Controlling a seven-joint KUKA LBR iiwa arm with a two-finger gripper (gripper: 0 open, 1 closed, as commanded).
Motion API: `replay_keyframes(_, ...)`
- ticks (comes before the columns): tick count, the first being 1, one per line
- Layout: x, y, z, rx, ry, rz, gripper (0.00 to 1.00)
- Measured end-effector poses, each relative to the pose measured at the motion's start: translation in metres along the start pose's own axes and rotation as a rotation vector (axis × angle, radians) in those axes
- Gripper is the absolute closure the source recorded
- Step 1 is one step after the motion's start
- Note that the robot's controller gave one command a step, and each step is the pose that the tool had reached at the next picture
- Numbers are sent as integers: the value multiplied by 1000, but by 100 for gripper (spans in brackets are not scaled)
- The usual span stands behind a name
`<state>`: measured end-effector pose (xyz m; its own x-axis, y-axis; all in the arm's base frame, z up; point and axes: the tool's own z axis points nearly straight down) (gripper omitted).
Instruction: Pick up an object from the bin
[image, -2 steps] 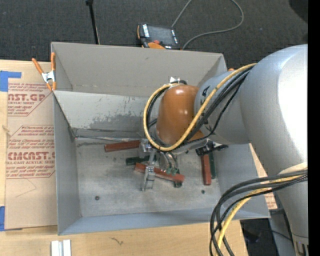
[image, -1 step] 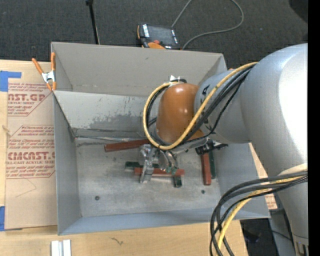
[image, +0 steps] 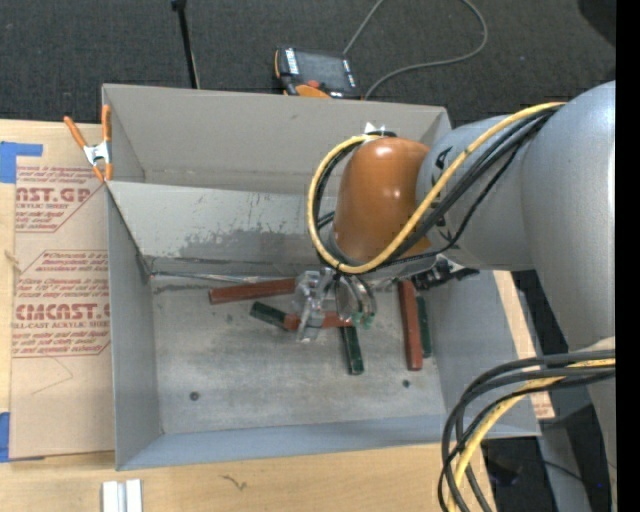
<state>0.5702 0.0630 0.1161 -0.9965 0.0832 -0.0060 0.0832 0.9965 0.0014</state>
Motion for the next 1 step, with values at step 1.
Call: replay_keyframes(1, -16, 1, -166, -1, -6, 26, 100)
